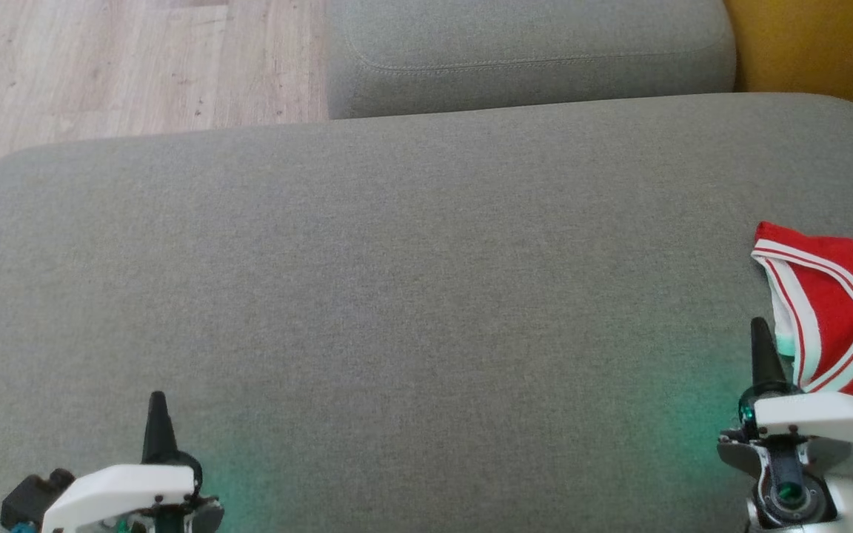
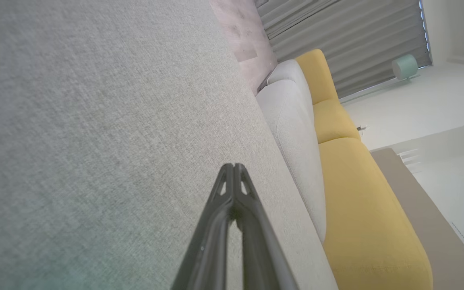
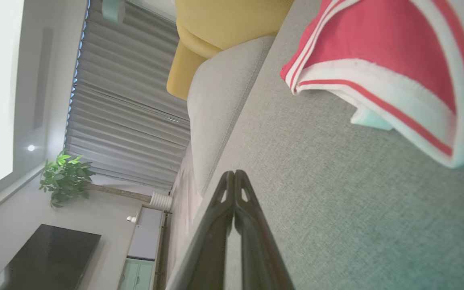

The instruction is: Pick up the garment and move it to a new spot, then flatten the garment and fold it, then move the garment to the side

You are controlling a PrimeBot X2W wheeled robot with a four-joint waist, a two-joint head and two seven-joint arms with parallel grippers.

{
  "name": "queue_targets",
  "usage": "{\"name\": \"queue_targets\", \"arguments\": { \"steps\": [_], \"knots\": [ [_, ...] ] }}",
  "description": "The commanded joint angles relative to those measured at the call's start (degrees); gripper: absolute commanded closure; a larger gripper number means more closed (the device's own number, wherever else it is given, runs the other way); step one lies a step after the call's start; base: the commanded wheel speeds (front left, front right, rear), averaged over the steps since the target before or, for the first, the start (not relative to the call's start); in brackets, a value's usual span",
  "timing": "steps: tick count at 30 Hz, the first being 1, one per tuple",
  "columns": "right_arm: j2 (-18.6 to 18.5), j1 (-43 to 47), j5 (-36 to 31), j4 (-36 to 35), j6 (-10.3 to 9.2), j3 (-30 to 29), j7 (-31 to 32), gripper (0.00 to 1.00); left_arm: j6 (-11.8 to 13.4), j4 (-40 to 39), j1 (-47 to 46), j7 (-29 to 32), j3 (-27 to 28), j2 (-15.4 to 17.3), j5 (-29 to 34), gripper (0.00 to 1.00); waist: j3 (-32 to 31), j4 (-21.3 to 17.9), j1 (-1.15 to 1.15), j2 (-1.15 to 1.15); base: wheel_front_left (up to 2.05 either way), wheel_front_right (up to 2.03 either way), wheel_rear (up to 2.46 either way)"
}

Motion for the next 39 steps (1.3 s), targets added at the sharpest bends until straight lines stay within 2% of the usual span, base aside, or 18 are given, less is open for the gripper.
{"name": "queue_targets", "arguments": {
  "steps": [1,39],
  "knots": [
    [-0.23,-1.42,1.89,-2.81,-0.03,0.48,0.54,1.00,-0.49,-2.35,-3.19,0.55,2.14,0.24,-1.70,1.00,-0.03,0.01,0.00,0.00,0.00,0.00,0.00],
    [-0.28,-0.02,26.09,-9.81,-0.04,-1.92,6.44,1.00,-2.86,-5.73,-4.76,6.47,6.14,0.31,-24.18,1.00,-0.75,0.26,0.00,0.00,0.00,0.00,0.00]
  ]
}}
